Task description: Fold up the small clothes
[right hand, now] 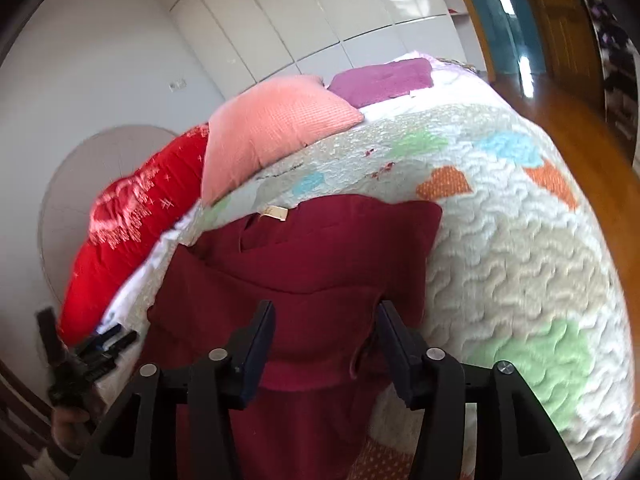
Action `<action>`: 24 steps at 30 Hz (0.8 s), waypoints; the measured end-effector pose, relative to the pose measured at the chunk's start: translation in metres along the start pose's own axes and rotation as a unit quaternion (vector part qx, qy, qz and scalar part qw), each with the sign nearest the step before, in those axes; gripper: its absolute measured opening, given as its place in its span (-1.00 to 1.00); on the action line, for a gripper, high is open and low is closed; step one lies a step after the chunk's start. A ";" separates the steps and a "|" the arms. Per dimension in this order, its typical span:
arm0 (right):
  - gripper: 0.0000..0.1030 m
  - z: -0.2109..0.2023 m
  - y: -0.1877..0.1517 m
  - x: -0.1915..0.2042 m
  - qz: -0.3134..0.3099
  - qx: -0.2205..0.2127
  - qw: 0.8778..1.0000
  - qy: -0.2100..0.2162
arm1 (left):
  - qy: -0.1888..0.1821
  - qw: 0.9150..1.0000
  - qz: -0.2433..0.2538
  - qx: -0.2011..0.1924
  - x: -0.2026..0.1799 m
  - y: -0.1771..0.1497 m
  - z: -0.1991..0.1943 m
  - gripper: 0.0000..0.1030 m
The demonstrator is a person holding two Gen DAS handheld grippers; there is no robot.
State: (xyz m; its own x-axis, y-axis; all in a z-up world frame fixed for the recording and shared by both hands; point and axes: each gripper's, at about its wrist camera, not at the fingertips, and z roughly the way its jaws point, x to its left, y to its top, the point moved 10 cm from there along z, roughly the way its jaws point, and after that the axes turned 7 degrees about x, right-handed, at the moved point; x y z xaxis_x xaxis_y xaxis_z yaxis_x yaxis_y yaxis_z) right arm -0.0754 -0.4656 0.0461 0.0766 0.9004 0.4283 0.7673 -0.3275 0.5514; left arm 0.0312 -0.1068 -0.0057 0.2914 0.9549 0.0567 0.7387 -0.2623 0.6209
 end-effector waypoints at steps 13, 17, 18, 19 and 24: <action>-0.95 0.022 -0.005 -0.001 -0.136 0.038 0.985 -0.097 | 0.007 0.999 -0.013 0.043 -0.007 0.001 0.051 0.26; -0.95 -0.005 0.022 0.016 -0.157 -0.015 0.982 -0.105 | 0.009 0.999 -0.014 0.043 -0.008 0.001 0.052 0.26; -0.95 -0.010 0.028 0.017 -0.157 -0.029 0.981 -0.114 | 0.010 0.999 -0.014 0.042 -0.008 0.000 0.052 0.26; -0.95 -0.012 0.034 0.019 -0.156 -0.038 0.980 -0.117 | 0.010 0.999 -0.014 0.041 -0.008 0.000 0.053 0.26; -0.95 -0.006 0.039 0.019 -0.169 -0.046 0.974 -0.146 | 0.010 0.999 -0.015 0.041 -0.008 -0.001 0.054 0.26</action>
State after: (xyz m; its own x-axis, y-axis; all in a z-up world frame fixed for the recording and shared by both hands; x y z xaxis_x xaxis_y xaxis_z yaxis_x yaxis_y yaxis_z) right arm -0.0480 -0.4626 0.0797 0.0173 0.9998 -0.0033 0.7211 -0.0102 0.6927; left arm 0.0604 -0.1217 -0.0490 0.2571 0.9648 0.0546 0.7947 -0.2433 0.5561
